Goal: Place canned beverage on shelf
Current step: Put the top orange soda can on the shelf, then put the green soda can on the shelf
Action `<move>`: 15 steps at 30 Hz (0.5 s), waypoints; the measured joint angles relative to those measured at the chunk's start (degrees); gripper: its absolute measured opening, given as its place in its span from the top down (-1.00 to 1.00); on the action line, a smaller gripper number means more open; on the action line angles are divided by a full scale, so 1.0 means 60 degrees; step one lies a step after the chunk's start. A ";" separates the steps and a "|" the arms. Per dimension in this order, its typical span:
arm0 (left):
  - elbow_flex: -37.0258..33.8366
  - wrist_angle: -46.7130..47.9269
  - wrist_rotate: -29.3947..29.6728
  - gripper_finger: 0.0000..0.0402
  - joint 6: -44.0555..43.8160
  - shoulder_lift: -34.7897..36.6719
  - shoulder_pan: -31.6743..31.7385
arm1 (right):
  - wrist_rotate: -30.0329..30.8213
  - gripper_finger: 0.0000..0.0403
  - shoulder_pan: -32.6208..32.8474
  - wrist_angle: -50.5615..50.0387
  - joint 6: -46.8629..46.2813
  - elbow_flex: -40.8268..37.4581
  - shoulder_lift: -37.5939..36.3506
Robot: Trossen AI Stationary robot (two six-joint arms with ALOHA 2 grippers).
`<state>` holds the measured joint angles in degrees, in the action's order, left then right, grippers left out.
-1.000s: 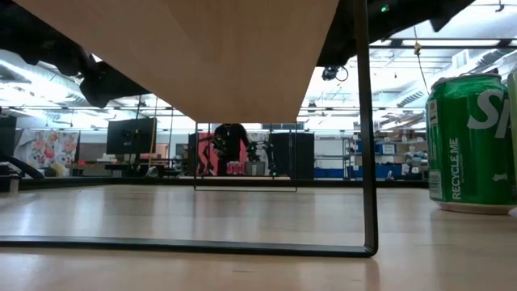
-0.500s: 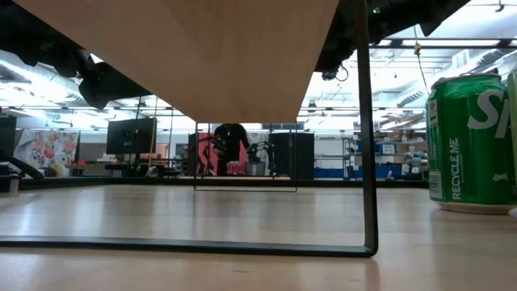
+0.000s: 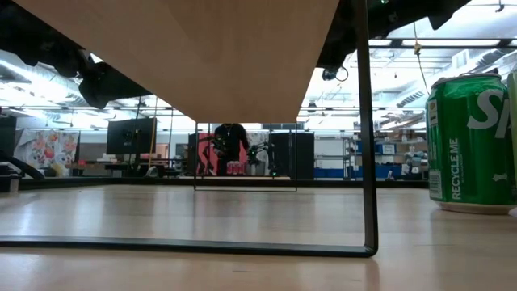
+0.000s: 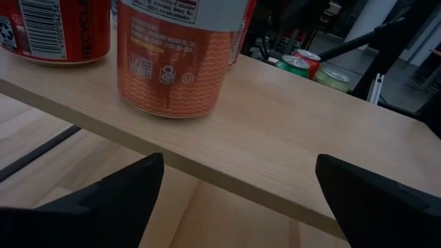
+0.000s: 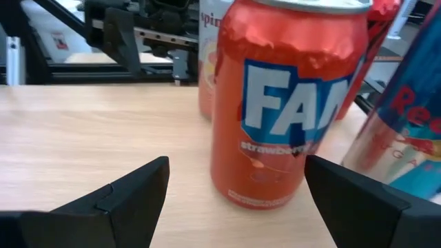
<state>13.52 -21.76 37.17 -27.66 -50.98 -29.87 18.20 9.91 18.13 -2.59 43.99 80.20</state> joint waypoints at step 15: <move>0.0000 0.0117 -0.0412 -0.95 -0.0295 0.0001 0.0004 | -0.0815 -0.73 0.0288 -0.4902 -0.2505 0.0426 -0.1205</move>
<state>13.52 -21.06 34.70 -29.43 -50.97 -29.85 13.31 11.64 -11.28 -17.62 46.54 72.97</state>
